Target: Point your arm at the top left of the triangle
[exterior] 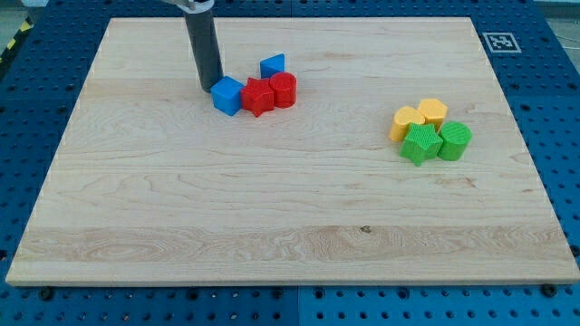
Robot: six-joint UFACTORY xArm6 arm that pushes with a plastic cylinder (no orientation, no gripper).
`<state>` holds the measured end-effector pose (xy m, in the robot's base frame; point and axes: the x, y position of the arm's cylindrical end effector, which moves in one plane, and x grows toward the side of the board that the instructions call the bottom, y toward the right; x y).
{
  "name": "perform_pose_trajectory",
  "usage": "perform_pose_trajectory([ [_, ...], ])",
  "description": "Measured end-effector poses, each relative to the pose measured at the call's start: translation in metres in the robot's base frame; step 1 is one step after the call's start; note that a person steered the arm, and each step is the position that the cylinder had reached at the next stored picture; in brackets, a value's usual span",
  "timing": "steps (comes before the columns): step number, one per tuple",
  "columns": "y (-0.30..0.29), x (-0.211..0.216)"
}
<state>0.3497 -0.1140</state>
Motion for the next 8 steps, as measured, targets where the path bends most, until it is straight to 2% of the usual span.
perform_pose_trajectory([
  [4,0.000,-0.003],
  [5,0.002,-0.022],
  [6,0.018,-0.048],
  [8,0.066,-0.056],
])
